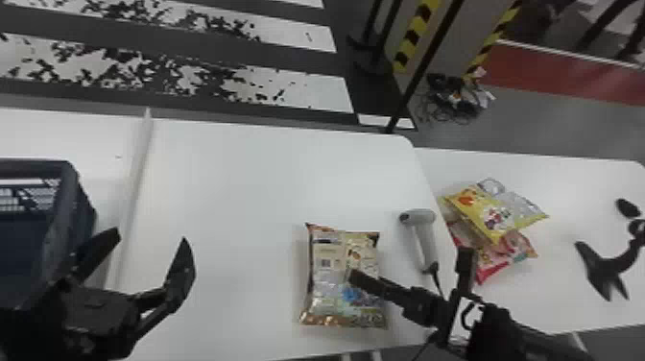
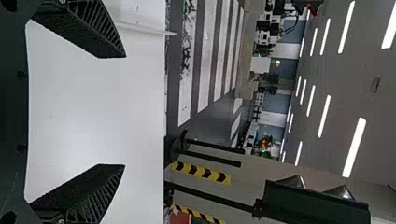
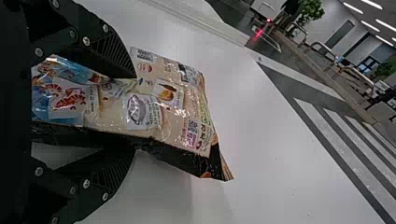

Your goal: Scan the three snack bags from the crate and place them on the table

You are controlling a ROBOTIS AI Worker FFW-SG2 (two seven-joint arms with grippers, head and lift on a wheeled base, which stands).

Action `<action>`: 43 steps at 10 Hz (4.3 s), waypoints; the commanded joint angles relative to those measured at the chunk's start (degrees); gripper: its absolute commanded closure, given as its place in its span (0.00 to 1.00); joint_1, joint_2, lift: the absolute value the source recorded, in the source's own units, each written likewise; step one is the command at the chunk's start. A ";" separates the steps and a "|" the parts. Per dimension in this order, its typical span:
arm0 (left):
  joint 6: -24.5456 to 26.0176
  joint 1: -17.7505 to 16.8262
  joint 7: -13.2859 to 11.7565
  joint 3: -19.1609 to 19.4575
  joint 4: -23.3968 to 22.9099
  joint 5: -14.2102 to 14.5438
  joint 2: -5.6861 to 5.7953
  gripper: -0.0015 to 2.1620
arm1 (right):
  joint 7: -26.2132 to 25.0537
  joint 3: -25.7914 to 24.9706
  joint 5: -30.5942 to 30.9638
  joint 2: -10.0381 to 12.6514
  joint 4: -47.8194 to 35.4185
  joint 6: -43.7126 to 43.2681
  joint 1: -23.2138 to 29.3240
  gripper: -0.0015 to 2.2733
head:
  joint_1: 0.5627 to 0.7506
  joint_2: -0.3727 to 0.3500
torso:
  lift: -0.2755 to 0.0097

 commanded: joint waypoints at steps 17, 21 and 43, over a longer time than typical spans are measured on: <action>0.33 1.52 0.52 -1.29 0.11 -2.45 0.09 0.01 | -22.38 -18.23 -20.37 -2.25 8.67 -5.64 -13.74 0.98 | 0.70 0.03 | 0.75; 0.33 1.61 0.61 -1.20 0.81 -2.71 0.18 0.01 | -33.89 -19.11 -25.20 -6.29 25.19 -17.95 -21.21 0.93 | 0.70 0.03 | 0.75; -0.19 -2.26 1.05 -3.14 5.12 -1.48 -0.17 0.01 | -46.37 1.55 -11.75 1.62 -16.20 -47.83 11.31 0.03 | 0.70 0.03 | 0.75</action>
